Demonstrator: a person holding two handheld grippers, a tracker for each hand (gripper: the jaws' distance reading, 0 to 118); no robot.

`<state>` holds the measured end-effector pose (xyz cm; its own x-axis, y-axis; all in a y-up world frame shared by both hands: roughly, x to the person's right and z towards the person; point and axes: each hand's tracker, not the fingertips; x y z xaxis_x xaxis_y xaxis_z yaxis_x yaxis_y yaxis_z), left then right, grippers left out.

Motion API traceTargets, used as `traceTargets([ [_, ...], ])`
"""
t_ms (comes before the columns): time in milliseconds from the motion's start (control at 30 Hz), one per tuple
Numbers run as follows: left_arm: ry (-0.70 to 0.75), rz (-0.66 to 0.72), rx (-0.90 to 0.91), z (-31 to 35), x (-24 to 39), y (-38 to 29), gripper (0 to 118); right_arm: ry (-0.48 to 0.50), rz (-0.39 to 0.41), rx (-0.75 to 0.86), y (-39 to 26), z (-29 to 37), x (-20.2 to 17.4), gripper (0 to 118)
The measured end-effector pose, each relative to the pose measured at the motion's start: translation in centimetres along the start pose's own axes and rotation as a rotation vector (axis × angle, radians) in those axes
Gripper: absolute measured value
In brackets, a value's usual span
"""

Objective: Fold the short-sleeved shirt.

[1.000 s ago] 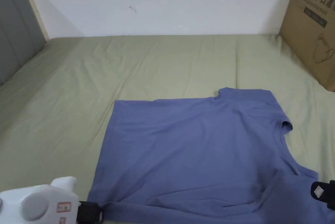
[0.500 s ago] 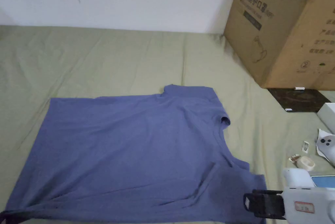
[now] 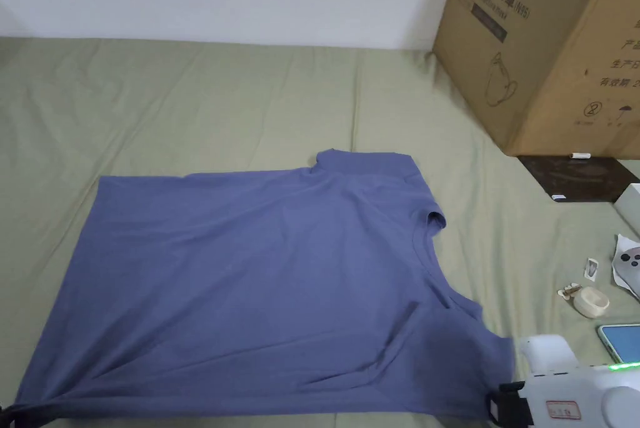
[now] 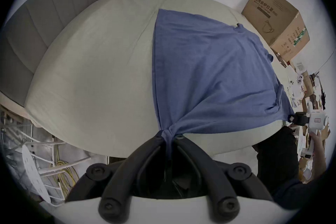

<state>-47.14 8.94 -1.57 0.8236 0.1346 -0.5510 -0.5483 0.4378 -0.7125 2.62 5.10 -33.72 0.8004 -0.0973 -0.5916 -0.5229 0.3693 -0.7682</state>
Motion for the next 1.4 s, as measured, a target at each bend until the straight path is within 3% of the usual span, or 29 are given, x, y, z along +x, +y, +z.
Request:
traceTargets([
  [167,-0.009,0.023,0.033,0.7,0.0,1.4,4,0.102,-0.12,0.101,1.4,3.1,0.7,7],
  [333,-0.041,0.032,0.088,1.2,0.4,7.4,4,0.109,-0.115,0.157,7.7,4.7,0.7,7],
  [467,-0.019,0.008,0.113,-3.4,0.2,14.0,4,0.141,-0.149,0.159,15.5,0.6,1.7,7],
  [633,0.016,-0.006,0.05,-9.7,-0.2,17.7,4,0.084,-0.212,0.095,20.1,-6.2,2.4,7],
  [667,0.017,0.003,0.034,-10.5,-0.2,17.7,7,0.077,-0.213,0.102,20.2,-6.8,2.1,7],
  [700,0.014,0.009,0.037,-10.7,-0.1,17.5,19,0.076,-0.212,0.114,20.1,-6.8,1.8,7],
  [733,0.025,0.028,0.052,-10.6,-0.2,17.2,40,0.068,-0.214,0.14,19.6,-6.5,1.7,14],
  [767,0.015,0.044,0.07,-10.2,-0.3,16.8,71,0.052,-0.226,0.2,18.9,-5.8,1.4,48],
  [800,-0.008,0.064,0.092,-9.7,-0.4,16.3,95,0.057,-0.232,0.228,18.1,-5.3,1.3,90],
  [833,-0.034,0.079,0.125,-8.9,-0.4,15.4,111,0.073,-0.243,0.242,17.1,-4.8,1.2,118],
  [900,-0.085,0.067,0.19,-7.1,-0.2,13.6,115,0.122,-0.263,0.314,14.8,-2.9,0.9,114],
  [1067,-0.046,-0.002,0.224,-3.3,0.8,8.1,113,0.082,-0.22,0.351,9.6,0.5,-0.2,114],
  [1100,-0.043,-0.006,0.222,-2.9,0.9,7.3,109,0.093,-0.218,0.353,8.8,0.9,-0.4,114],
  [1133,-0.036,-0.008,0.228,-2.3,1.0,6.5,97,0.105,-0.218,0.363,7.9,0.9,0.2,112],
  [1167,-0.037,-0.002,0.233,-1.6,1.0,5.8,61,0.119,-0.222,0.389,7.1,1.3,0.0,103],
  [1200,-0.037,0.012,0.233,-1.2,0.9,5.4,24,0.136,-0.224,0.413,6.5,1.7,-0.1,86],
  [1233,-0.055,0.04,0.225,-0.9,0.9,4.9,0,0.148,-0.234,0.442,5.9,2.0,-0.1,53],
  [1267,-0.055,0.061,0.226,-0.8,0.9,4.5,0,0.144,-0.236,0.459,5.5,3.2,-1.2,0],
  [1400,-0.058,0.086,0.21,-0.7,0.5,5.0,1,0.124,-0.233,0.465,5.3,4.0,-2.1,0],
])
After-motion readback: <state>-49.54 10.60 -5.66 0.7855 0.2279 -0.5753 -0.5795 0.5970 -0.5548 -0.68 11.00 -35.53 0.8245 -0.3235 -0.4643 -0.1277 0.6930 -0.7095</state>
